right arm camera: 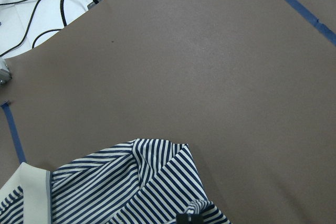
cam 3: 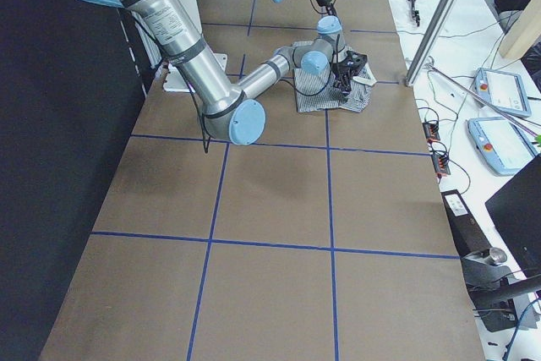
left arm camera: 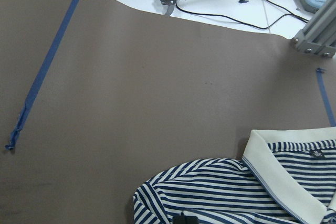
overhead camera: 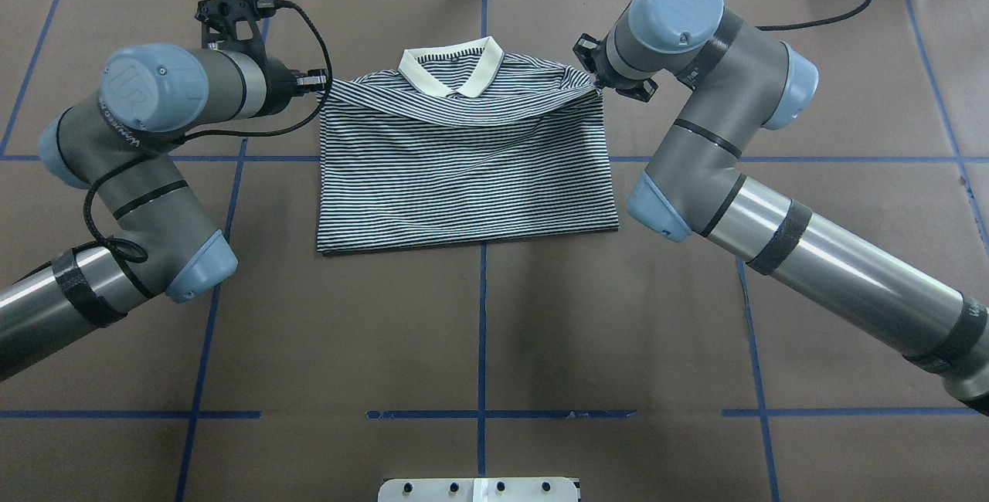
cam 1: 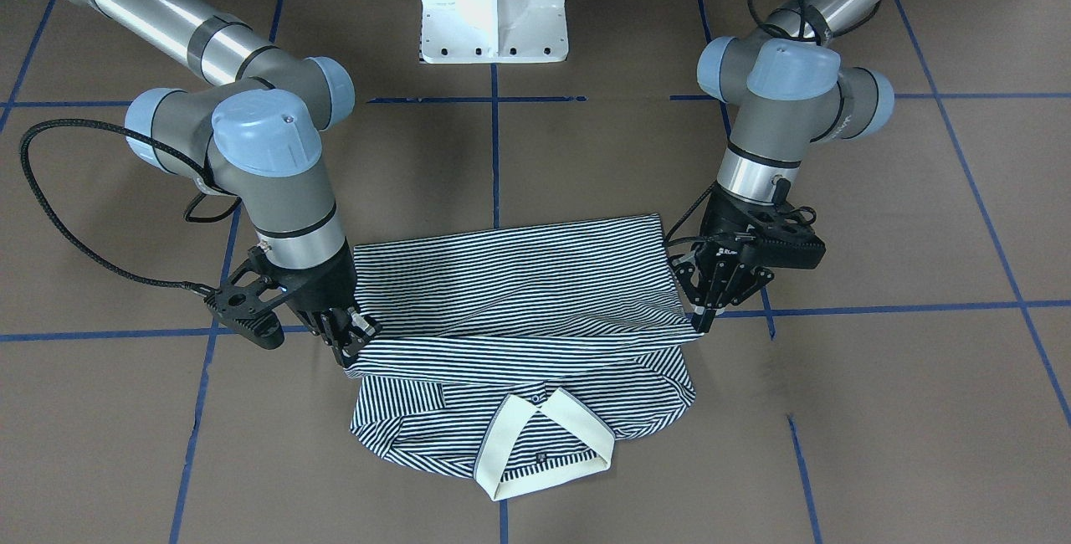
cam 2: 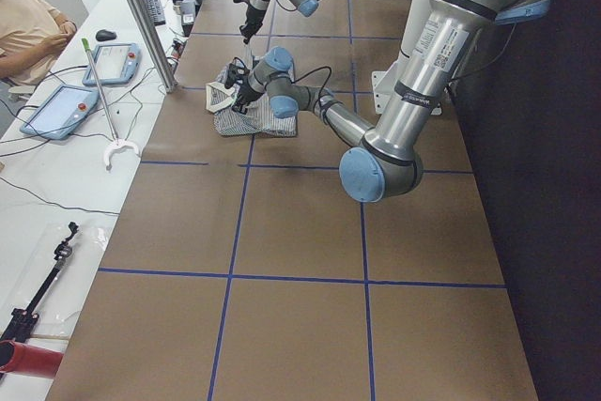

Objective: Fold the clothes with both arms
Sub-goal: 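Lower the hem onto the shirt just below the collar with both grippers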

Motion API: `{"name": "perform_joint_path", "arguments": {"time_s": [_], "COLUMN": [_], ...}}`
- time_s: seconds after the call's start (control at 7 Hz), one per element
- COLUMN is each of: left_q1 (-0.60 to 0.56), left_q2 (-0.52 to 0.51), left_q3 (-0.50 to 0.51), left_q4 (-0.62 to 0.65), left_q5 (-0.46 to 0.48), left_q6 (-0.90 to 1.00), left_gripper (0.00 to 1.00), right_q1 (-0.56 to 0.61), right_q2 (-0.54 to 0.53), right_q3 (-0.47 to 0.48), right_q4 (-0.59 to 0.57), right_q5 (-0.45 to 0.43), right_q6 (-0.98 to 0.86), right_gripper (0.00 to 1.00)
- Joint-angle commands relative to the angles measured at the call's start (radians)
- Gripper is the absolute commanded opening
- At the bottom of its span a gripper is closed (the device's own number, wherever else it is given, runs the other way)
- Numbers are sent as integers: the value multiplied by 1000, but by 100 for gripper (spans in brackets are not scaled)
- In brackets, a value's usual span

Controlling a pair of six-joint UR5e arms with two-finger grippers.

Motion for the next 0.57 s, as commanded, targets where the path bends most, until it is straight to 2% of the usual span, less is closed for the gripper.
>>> {"name": "perform_joint_path", "arguments": {"time_s": [0.0, 0.29, 0.43], "left_q1": [2, 2, 2], "left_q2": [-9, -34, -55], "left_q3": [44, 113, 151], "left_q4": [0, -11, -14], "left_q5": [5, 8, 9], "left_q6": [1, 1, -1], "left_gripper": [0, 0, 0], "right_q1": [7, 7, 10], "right_q2": [18, 116, 127], "right_q3": [-65, -215, -238], "right_q4": [4, 9, 9], "right_q5": [-6, -21, -21], "right_q6": [-18, -20, -20], "right_gripper": [0, 0, 0]}}
